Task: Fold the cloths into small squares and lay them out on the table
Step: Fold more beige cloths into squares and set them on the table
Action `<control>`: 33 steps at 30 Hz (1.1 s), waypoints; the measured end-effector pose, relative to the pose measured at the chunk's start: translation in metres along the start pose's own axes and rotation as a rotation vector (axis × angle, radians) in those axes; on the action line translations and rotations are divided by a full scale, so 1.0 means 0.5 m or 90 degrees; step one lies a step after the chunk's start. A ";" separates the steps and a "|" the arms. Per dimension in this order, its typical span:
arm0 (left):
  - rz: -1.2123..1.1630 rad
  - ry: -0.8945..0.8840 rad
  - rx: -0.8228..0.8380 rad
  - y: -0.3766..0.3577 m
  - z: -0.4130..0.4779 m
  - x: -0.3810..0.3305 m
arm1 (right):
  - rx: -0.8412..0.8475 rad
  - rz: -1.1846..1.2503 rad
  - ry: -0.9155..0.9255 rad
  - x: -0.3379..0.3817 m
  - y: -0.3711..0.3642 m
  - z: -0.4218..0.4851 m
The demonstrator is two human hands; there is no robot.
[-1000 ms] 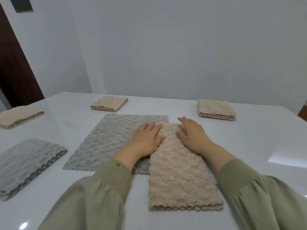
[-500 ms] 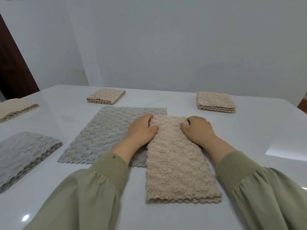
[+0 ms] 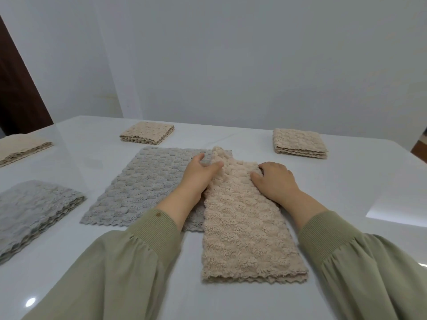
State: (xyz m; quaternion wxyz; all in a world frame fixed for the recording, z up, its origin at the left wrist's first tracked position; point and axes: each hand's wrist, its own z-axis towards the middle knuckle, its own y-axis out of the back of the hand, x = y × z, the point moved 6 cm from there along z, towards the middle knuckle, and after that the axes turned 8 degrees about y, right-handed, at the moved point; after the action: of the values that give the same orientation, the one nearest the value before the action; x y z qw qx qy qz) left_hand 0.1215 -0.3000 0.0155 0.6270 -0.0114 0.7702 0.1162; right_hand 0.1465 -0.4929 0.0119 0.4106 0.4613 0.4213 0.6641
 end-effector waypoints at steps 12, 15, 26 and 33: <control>-0.195 -0.038 -0.007 0.010 -0.010 -0.002 | -0.017 0.273 -0.074 -0.007 0.018 -0.013; -0.271 -0.038 0.034 0.010 -0.012 -0.007 | -0.021 0.426 -0.061 -0.005 0.021 -0.014; -0.297 -0.049 0.053 0.008 -0.011 -0.013 | -0.104 0.814 -0.053 0.001 0.056 0.000; -0.293 -0.061 0.048 0.010 -0.009 -0.014 | -0.105 0.839 -0.021 0.001 0.081 0.000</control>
State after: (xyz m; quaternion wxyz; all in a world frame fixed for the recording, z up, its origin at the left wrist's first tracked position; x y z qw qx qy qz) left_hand 0.1176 -0.2968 0.0238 0.6729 -0.1578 0.7204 -0.0580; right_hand 0.1403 -0.5047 0.0500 -0.0414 0.5998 -0.0076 0.7990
